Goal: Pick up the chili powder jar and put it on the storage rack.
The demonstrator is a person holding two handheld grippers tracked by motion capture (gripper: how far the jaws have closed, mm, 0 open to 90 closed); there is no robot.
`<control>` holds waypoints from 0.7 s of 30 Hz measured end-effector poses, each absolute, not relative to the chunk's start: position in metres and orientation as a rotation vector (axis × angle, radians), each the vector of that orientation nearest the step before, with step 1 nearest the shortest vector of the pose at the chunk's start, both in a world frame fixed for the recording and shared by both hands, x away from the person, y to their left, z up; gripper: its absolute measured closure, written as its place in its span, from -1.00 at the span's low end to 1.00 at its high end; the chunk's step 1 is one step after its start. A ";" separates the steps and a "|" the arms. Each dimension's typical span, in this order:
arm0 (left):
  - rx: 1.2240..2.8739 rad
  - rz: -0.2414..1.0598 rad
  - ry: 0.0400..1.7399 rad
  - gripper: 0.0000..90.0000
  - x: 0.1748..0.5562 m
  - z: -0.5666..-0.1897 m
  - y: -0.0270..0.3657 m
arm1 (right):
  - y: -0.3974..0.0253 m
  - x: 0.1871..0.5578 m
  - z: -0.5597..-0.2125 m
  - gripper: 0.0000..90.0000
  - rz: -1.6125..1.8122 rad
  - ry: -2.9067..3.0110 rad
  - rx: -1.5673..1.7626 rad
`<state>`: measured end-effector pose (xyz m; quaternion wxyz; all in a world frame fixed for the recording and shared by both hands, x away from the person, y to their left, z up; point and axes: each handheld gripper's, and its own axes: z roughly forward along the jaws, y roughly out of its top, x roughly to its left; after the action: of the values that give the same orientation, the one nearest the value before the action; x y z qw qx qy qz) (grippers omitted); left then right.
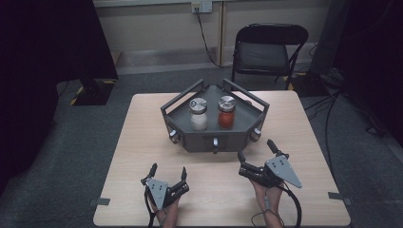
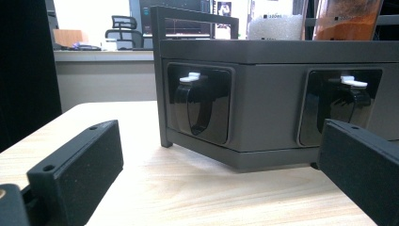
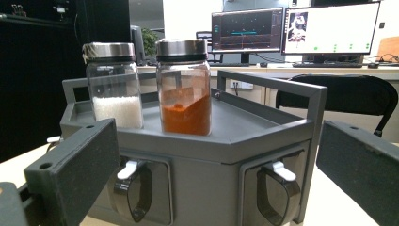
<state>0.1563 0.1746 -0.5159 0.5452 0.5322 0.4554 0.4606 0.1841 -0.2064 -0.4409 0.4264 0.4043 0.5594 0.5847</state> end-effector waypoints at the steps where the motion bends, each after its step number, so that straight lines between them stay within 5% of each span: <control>1: 1.262 1.092 1.080 -0.99 0.156 -0.516 0.175 | -0.206 0.184 -0.442 -1.00 1.452 1.399 1.006; 21: 1.261 1.093 1.081 -0.99 0.156 -0.516 0.174 | -0.201 0.161 -0.478 -1.00 1.428 1.376 1.021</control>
<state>0.1563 0.1745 -0.5160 0.5453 0.5317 0.4556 0.4608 0.1607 -0.2011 -0.4781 0.4400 0.4113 0.5540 0.5747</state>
